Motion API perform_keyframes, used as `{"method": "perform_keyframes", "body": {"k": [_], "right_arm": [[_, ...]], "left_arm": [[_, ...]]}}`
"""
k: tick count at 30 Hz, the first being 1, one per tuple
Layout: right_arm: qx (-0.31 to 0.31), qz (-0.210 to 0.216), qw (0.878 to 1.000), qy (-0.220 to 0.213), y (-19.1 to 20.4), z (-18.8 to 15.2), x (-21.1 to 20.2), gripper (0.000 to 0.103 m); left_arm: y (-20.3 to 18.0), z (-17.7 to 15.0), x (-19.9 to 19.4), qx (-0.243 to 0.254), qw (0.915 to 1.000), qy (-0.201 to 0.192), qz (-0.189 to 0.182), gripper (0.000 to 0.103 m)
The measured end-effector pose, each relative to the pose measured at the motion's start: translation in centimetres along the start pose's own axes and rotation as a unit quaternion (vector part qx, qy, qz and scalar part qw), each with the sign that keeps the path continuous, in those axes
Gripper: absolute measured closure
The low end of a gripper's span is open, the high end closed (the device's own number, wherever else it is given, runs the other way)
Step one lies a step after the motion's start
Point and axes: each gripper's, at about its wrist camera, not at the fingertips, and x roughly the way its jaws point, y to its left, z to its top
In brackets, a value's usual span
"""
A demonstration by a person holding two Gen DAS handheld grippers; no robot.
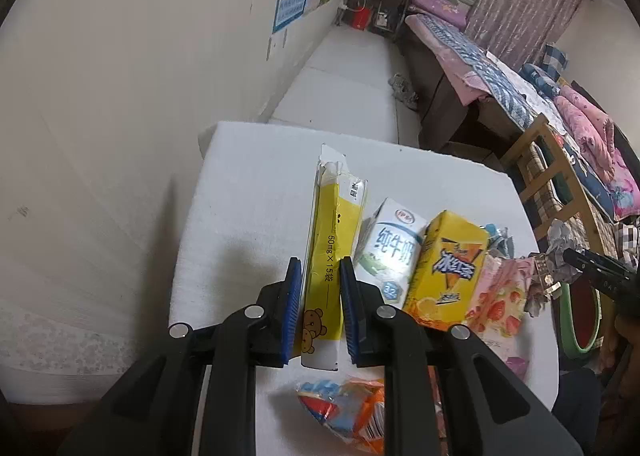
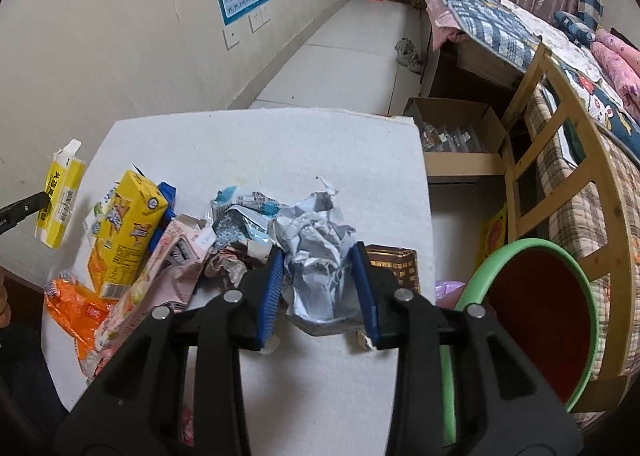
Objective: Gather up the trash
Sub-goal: 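Grasp the yellow stick carton with the left gripper while the right grasps crumpled paper, then carry both items over the green bin and open both grippers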
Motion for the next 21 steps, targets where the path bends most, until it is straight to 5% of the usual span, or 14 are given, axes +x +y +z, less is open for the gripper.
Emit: {"method": "perform_keyframes", "body": {"k": [21], "right_arm": [[0.032, 0.020, 0.997, -0.064, -2.3, -2.6, -9.6, 0.069]], "left_arm": [[-11.0, -0.7, -5.7, 0.081, 0.9945, -0.027, -0.061, 0.086]]}}
